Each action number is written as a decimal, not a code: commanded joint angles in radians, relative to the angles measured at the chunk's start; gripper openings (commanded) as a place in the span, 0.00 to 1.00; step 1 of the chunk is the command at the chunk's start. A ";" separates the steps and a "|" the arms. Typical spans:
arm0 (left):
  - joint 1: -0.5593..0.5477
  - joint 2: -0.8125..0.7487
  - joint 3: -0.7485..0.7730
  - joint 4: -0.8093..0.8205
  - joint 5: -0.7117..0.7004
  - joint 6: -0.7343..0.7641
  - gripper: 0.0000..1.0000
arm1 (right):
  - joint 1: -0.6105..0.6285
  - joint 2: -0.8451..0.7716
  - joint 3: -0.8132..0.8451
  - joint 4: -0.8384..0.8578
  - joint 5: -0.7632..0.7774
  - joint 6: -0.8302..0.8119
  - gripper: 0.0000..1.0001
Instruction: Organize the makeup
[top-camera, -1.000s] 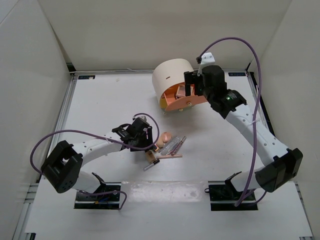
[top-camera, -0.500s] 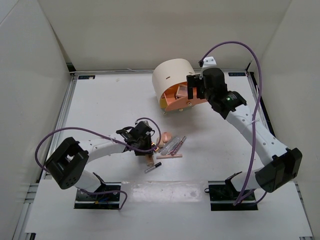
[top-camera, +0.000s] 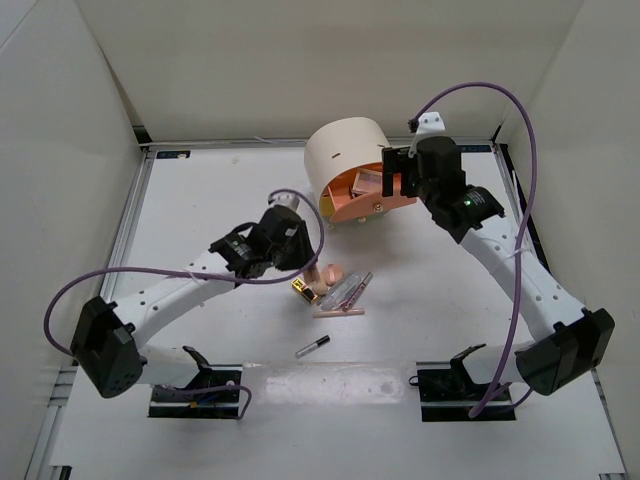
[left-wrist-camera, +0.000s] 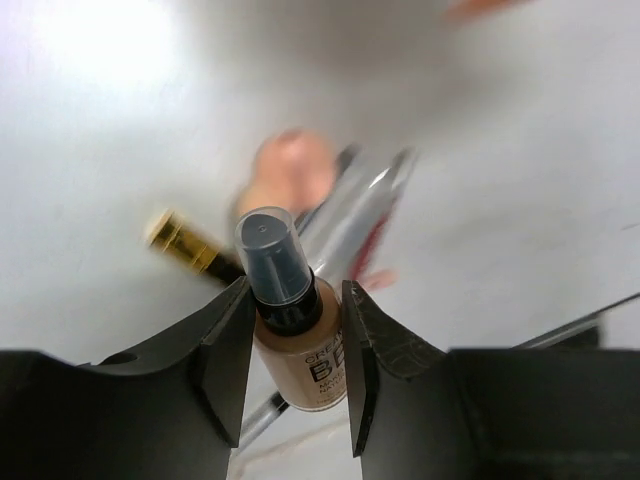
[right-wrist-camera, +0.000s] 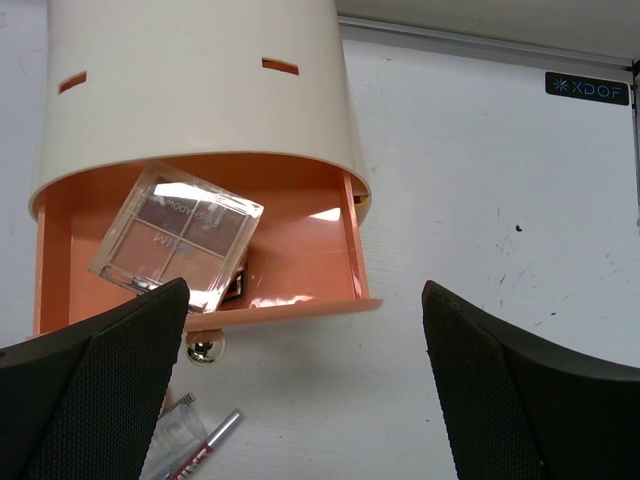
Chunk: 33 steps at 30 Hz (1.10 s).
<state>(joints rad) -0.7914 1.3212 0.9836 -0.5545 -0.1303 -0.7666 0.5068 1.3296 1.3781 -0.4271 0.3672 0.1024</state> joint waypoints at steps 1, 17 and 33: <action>0.033 -0.033 0.125 0.112 -0.034 0.087 0.09 | -0.010 -0.041 -0.022 0.037 0.001 0.017 0.99; 0.087 0.298 0.642 0.306 -0.049 0.290 0.09 | -0.028 -0.044 -0.014 0.028 -0.011 0.023 0.99; 0.046 0.305 0.550 0.272 0.011 0.280 0.10 | -0.034 -0.038 -0.028 0.016 -0.005 0.033 0.99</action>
<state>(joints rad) -0.7277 1.6554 1.5303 -0.2840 -0.1627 -0.4892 0.4778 1.3140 1.3571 -0.4236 0.3565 0.1249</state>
